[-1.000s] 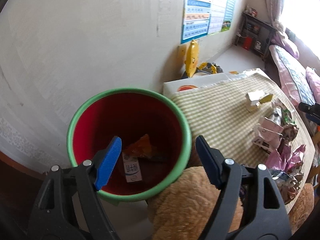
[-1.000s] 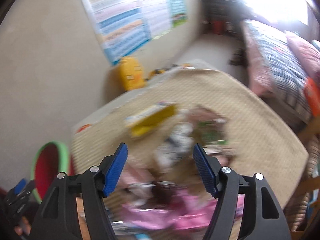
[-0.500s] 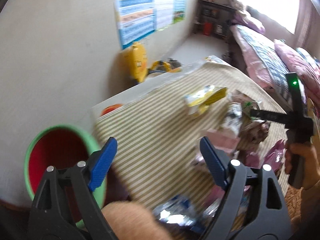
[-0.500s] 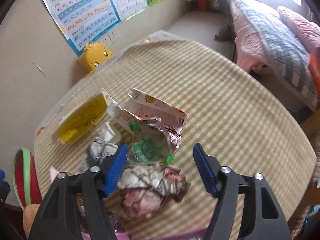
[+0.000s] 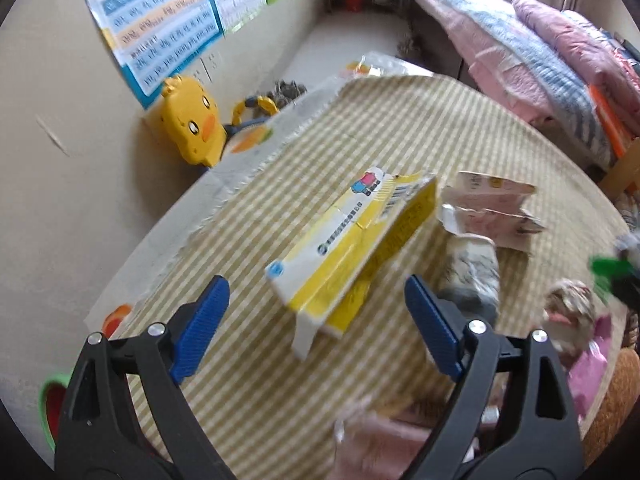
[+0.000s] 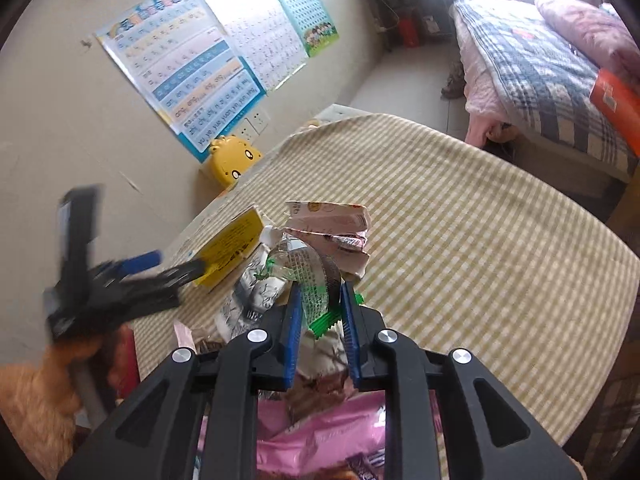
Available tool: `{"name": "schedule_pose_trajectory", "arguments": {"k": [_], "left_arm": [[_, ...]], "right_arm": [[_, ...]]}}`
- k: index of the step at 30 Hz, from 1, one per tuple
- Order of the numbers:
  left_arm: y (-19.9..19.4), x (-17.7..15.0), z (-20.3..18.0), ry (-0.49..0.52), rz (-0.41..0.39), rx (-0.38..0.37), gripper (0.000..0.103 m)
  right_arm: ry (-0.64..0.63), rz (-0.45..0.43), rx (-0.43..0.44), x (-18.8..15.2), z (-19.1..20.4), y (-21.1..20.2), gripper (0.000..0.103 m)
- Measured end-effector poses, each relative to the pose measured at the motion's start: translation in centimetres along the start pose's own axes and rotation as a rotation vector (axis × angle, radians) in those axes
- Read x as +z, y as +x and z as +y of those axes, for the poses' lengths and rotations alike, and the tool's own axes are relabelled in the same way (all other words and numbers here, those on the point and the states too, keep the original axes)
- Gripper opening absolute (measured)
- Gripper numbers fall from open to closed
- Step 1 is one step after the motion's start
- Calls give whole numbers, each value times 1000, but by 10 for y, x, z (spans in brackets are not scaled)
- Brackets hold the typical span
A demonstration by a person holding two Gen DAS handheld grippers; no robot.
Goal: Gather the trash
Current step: 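Grasp the yellow box with the left tool while the right tool grasps a clear wrapper, then lift the yellow box with the left tool toward the bucket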
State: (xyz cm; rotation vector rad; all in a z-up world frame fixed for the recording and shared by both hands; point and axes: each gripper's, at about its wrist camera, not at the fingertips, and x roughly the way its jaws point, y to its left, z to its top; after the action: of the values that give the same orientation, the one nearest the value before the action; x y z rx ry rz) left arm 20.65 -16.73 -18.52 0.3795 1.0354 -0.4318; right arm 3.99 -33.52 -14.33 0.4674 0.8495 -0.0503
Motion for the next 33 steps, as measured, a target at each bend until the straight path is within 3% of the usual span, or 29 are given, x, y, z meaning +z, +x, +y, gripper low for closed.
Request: {"name": "schedule_pose_trajectory", "arguments": {"k": [6,8,12,18,22,25,28,33], "left_arm": [[32,14,-9,7,72,-5,86],[41,17,-10,2,101,1,71],[34,16,-4,-56,76,-40,64],[-17,-6,9,-145,-61,-51,62],[-73,-40,10,-194,-161,-38,62],[-106,-63,19,-280,-160,12,63],[-139,-90,33,-375,-193,1,63],[-176,-119,38,-376,-230,73,63]], "right_arm": [[0,-3,11,-5,0,1,19],[5,-1,8,-4,-2,4,20],[14,-4,1,-3,-6,3,20],[-2,-13,-7,-3,3,-4,20],[-29,-34,-4,-5,20,-20,20],[-43,-48,2,-7,31,-33,20],[-56,-54,9,-11,43,-44,20],[-97,-60,14,-16,68,-56,20]]}}
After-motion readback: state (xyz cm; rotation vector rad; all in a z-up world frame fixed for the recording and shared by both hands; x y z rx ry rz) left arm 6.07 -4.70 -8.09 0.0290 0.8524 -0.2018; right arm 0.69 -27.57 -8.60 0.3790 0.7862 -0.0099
